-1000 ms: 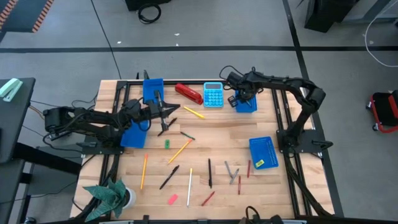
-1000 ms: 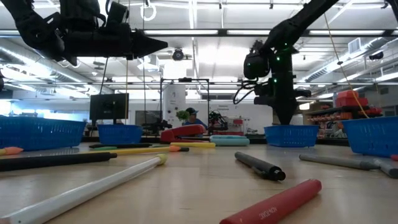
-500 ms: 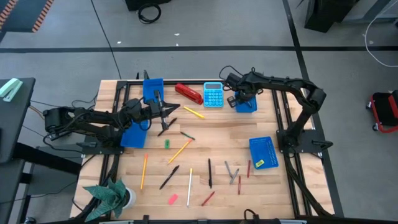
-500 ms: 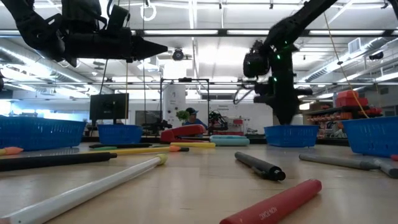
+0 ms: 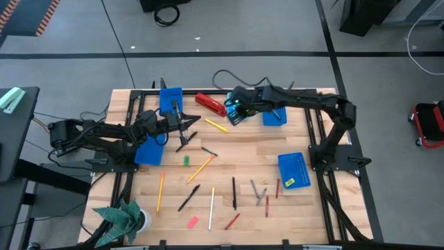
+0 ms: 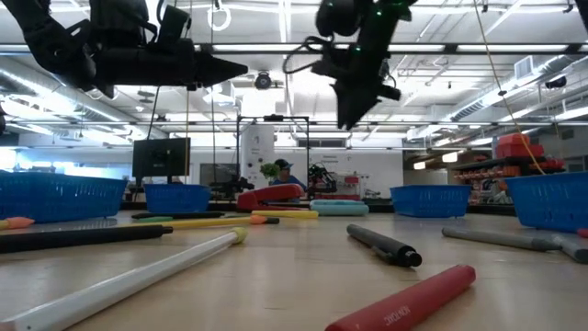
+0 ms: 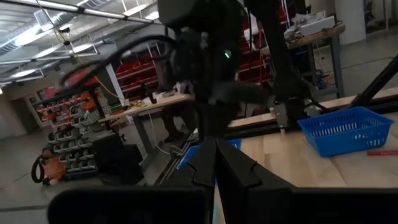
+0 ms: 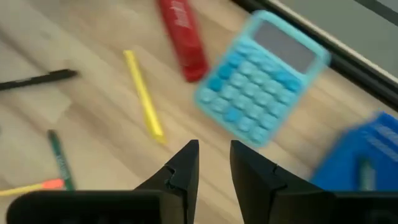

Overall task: Sort crayons/erasers/pens/pencils in bins
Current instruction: Put the yellow pen into the bin

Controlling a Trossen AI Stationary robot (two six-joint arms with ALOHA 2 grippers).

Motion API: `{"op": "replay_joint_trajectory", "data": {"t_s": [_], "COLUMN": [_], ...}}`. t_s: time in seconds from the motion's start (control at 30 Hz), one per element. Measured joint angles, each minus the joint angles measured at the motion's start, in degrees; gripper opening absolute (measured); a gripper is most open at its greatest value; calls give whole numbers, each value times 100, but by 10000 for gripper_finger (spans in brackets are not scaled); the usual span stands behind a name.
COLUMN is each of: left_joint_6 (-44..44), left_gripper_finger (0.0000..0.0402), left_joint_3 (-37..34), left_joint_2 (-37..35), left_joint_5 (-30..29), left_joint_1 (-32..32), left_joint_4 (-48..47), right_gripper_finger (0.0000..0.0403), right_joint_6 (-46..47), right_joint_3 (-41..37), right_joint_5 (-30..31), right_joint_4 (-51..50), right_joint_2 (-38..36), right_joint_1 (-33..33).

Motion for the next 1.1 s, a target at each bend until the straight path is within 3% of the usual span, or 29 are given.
{"op": "replay_joint_trajectory", "data": {"t_s": [0.33,0.57,0.83,1.1], "left_joint_6": [-2,130,136,139], "left_gripper_finger": [14,23,10,27], "left_joint_3": [0,0,0,0], "left_joint_2": [0,0,0,0], "left_joint_5": [3,2,1,1], "left_joint_1": [0,0,0,0], "left_joint_4": [346,246,119,116], "right_gripper_finger": [96,96,96,96], "right_joint_6": [-897,-853,-1153,-1264], "right_joint_3": [888,832,825,825], "right_joint_5": [-2,-2,-227,-308], "right_joint_4": [546,606,702,741], "right_joint_2": [1465,2220,2635,2681], "right_joint_1": [411,377,333,334]}}
